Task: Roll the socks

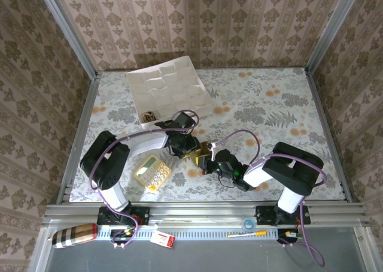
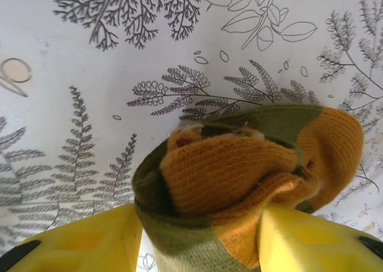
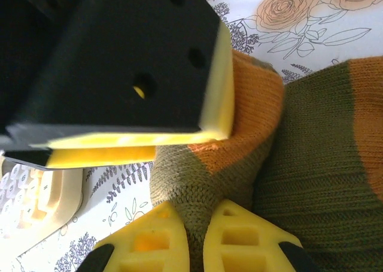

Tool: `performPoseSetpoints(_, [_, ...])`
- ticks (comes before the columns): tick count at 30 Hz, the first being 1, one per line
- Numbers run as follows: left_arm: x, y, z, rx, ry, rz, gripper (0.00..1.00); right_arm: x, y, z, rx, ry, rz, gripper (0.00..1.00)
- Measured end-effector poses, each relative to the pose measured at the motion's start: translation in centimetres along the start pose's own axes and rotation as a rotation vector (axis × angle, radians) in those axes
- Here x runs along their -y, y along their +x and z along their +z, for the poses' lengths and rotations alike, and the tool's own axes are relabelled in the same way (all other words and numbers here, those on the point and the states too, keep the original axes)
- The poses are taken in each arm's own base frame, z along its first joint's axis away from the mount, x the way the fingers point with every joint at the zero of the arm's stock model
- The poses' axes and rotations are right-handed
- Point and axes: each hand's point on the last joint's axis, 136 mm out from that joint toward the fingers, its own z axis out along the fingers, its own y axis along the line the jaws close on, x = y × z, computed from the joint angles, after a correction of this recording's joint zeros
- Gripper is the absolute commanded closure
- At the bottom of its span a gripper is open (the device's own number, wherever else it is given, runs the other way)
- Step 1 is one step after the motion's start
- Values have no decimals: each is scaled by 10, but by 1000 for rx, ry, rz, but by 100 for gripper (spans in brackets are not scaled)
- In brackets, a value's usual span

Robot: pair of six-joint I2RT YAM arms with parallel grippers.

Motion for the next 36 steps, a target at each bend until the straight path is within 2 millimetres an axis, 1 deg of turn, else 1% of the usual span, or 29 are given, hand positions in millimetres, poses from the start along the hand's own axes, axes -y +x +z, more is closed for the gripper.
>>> performPoseSetpoints(4, [3, 0, 11, -12, -1, 16, 60, 3, -1, 0, -6, -5, 30, 100])
performPoseSetpoints(7, [7, 0, 18, -28, -21, 31, 68, 6, -2, -1, -8, -1, 54, 100])
performPoseSetpoints(8, [7, 0, 19, -32, -31, 35, 76, 6, -2, -1, -7, -1, 58, 100])
performPoseSetpoints(10, [8, 0, 19, -37, -48, 43, 98, 7, -4, -1, -6, 3, 61, 100])
performPoseSetpoints(11, [8, 0, 18, -40, -55, 40, 100, 8, -4, -2, -9, 7, 57, 96])
performPoseSetpoints(13, [6, 2, 18, -51, -71, 29, 100, 6, -6, -6, -12, 10, 32, 76])
performPoseSetpoints(15, [7, 5, 17, -65, -77, 12, 100, 4, -8, -13, -19, 27, -37, 57])
performPoseSetpoints(16, [6, 5, 16, -64, -86, 0, 100, 3, -7, -18, -22, 38, -80, 52])
performPoseSetpoints(17, [4, 5, 15, -61, -103, -18, 100, 1, -3, -27, -33, 57, -143, 49])
performPoseSetpoints(19, [-3, 4, 11, -56, -151, -69, 100, -2, 3, -43, -52, 82, -264, 47])
performPoseSetpoints(21, [-14, 6, 5, -50, -211, -133, 100, -9, 1, -55, -50, 91, -372, 46])
performPoseSetpoints(23, [-23, 7, 0, -49, -263, -190, 100, -10, -2, -62, -42, 111, -443, 45])
performPoseSetpoints(25, [-25, 8, -1, -58, -306, -231, 100, -9, -1, -66, -48, 135, -503, 45])
performPoseSetpoints(28, [-22, 8, 0, -77, -377, -266, 100, -9, 8, -68, -70, 151, -565, 44])
performPoseSetpoints(31, [-19, 8, 1, -86, -455, -272, 100, -12, 12, -67, -76, 157, -607, 43])
performPoseSetpoints(34, [-19, 9, 1, -100, -502, -274, 100, -17, 10, -58, -78, 169, -636, 43])
performPoseSetpoints(36, [-19, 9, 1, -105, -514, -276, 100, -23, 4, -50, -66, 175, -649, 42])
